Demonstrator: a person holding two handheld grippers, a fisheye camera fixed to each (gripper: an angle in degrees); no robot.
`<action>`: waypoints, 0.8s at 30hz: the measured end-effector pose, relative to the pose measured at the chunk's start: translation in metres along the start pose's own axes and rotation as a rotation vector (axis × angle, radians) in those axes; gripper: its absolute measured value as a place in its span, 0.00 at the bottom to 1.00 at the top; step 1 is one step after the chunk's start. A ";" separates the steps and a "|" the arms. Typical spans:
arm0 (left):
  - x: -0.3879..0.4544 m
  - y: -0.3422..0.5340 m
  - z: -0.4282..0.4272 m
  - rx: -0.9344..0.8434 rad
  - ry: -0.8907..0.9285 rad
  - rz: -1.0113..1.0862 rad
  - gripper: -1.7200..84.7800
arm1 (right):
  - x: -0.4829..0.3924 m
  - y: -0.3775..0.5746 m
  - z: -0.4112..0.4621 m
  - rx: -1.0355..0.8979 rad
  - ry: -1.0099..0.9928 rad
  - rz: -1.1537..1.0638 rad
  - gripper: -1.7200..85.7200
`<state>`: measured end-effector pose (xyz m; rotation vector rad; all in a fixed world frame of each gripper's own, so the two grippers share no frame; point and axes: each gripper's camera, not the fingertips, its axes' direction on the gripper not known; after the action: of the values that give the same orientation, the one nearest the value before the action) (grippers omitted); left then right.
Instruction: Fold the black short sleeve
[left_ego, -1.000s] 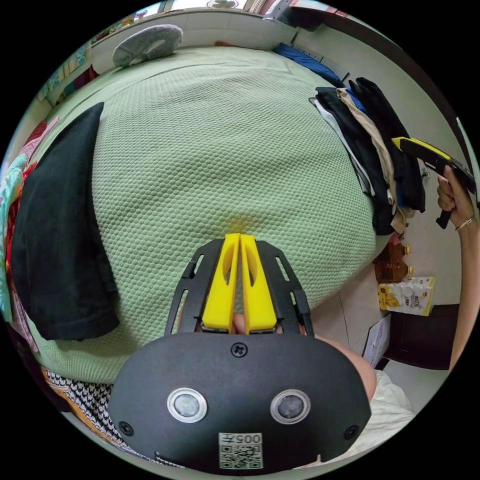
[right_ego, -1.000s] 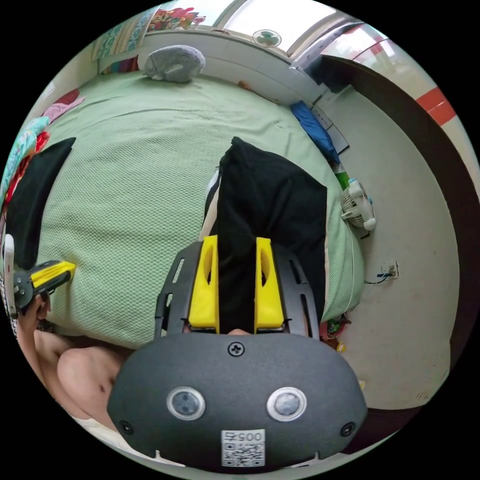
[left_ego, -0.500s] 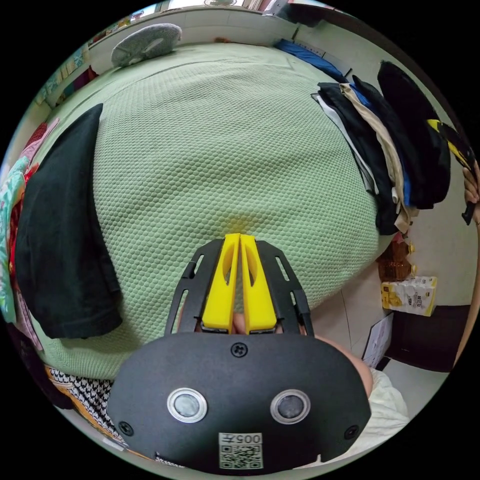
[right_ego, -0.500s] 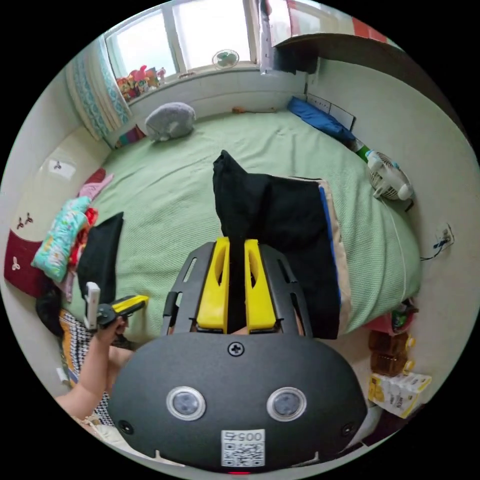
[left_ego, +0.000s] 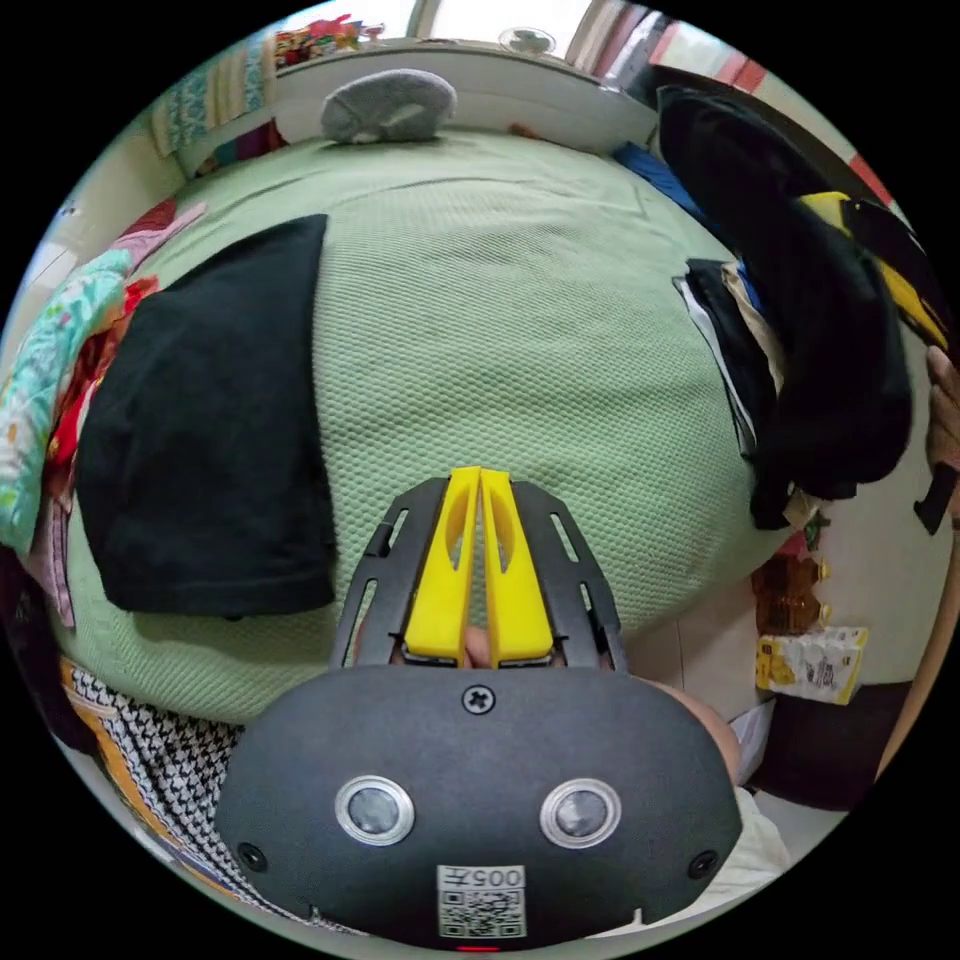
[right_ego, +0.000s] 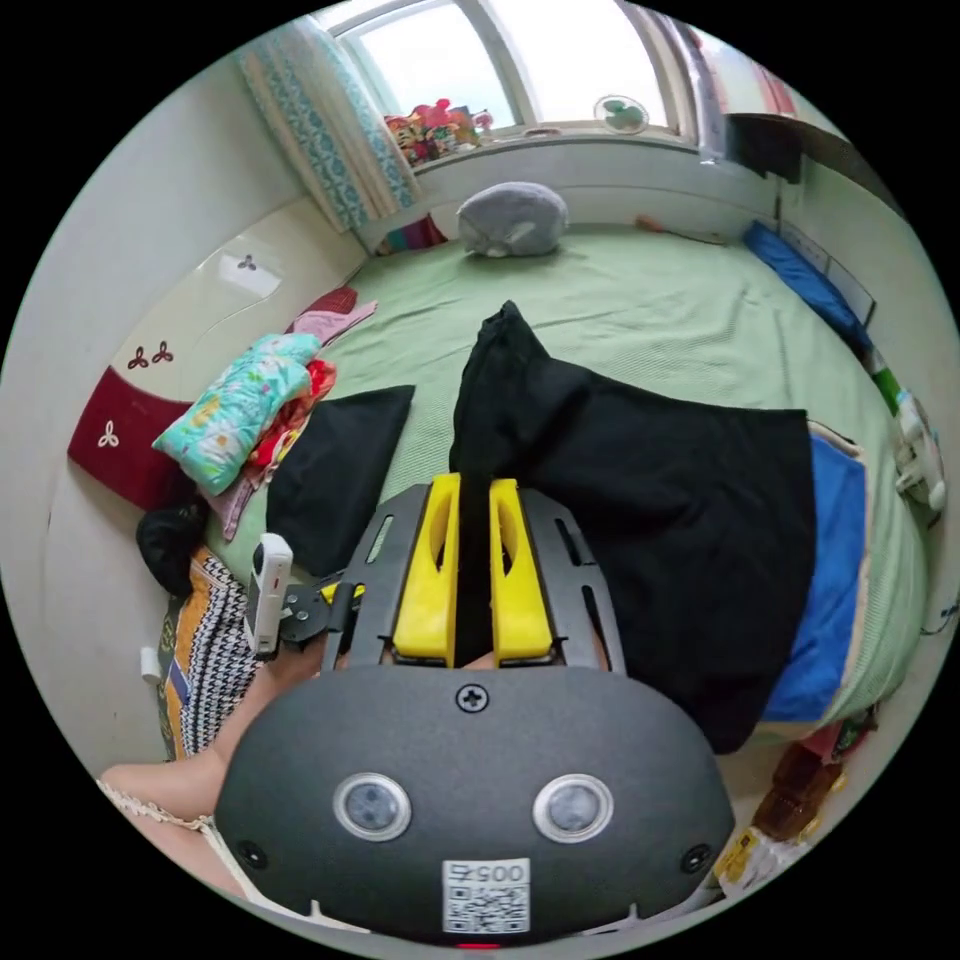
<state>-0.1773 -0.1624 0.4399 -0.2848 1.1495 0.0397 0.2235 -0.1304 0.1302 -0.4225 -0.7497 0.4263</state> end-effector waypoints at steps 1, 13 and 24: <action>-0.013 0.006 -0.007 0.008 -0.010 -0.040 0.01 | -0.013 -0.002 0.019 -0.017 -0.033 -0.013 0.03; -0.083 0.079 -0.071 0.172 0.005 -0.156 0.01 | -0.119 0.041 0.131 -0.074 -0.141 -0.087 0.08; -0.049 0.040 -0.102 0.198 -0.055 -0.032 0.01 | -0.116 0.094 0.126 -0.022 0.196 0.247 0.01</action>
<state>-0.2957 -0.1434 0.4376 -0.1253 1.0851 -0.0935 0.0361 -0.0842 0.1006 -0.5721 -0.5138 0.5985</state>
